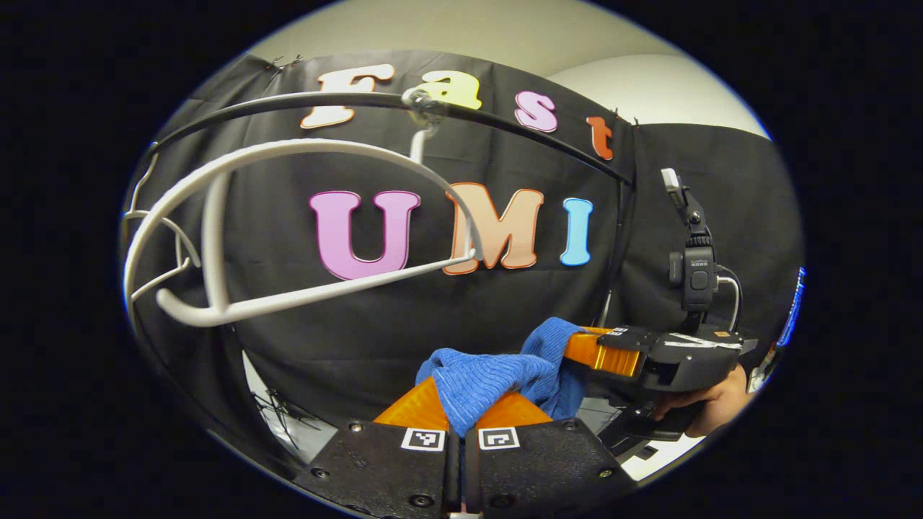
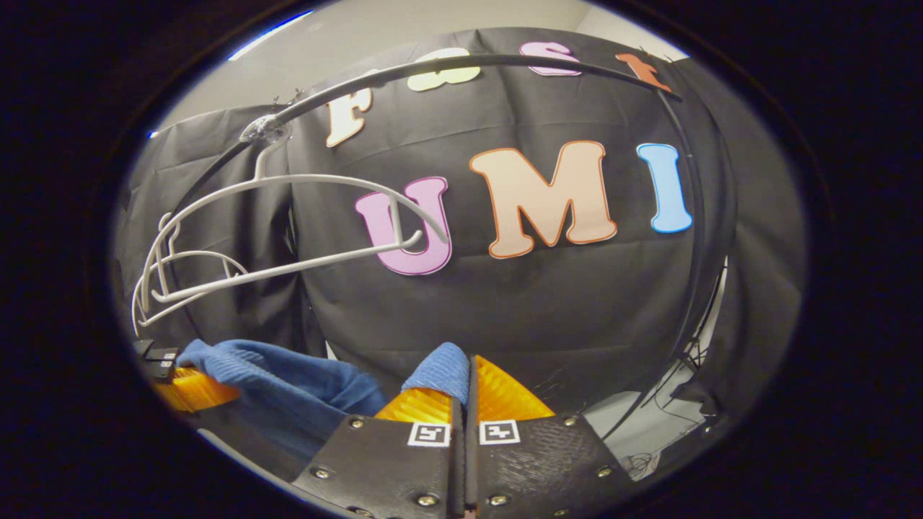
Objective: Grasp the clothes on the hanger with both hands and then place them into the laundry hamper below.
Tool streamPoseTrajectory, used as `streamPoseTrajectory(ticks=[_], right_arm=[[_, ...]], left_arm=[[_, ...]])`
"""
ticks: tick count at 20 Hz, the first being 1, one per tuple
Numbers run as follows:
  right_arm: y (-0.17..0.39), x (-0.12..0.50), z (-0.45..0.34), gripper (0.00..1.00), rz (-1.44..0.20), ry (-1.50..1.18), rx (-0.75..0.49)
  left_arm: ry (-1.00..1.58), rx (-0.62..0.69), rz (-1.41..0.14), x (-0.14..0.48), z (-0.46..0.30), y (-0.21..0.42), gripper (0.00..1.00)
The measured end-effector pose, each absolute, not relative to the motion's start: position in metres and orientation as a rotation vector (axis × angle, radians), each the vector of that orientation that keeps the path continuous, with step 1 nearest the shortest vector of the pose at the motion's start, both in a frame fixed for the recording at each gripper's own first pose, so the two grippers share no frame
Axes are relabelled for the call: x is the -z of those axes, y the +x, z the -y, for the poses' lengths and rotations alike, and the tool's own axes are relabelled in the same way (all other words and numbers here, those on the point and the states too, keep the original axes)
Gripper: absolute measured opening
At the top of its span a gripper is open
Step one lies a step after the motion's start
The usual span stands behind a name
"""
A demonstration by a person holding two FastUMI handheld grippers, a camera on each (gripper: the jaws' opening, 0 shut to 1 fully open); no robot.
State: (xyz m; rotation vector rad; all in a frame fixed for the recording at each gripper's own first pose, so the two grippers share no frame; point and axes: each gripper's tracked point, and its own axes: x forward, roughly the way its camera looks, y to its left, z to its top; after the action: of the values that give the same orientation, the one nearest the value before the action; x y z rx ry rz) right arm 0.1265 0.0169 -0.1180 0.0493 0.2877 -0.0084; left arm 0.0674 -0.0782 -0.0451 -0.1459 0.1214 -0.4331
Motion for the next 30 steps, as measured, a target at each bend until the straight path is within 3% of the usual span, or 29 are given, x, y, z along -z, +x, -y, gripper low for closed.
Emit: streamPoseTrajectory(ticks=[10,14,15,19,30], right_arm=[[0.124,0.158,-0.029,0.01,-0.400,0.091,-0.007],[0.121,0.204,-0.033,0.05,-0.491,0.098,-0.012],[0.120,0.215,-0.033,0.01,-0.512,0.098,-0.016],[0.118,0.264,-0.028,0.01,-0.600,0.110,0.019],[0.079,0.418,-0.020,0.01,-0.905,0.145,0.133]], left_arm=[[-0.110,0.512,-0.150,0.078,0.101,0.097,0.04],[-0.089,0.506,-0.206,0.122,0.101,0.106,0.04],[-0.097,0.507,-0.221,0.130,0.100,0.107,0.04],[-0.103,0.490,-0.283,0.179,0.095,0.124,0.04],[-0.114,0.467,-0.617,0.346,0.102,0.111,0.05]])
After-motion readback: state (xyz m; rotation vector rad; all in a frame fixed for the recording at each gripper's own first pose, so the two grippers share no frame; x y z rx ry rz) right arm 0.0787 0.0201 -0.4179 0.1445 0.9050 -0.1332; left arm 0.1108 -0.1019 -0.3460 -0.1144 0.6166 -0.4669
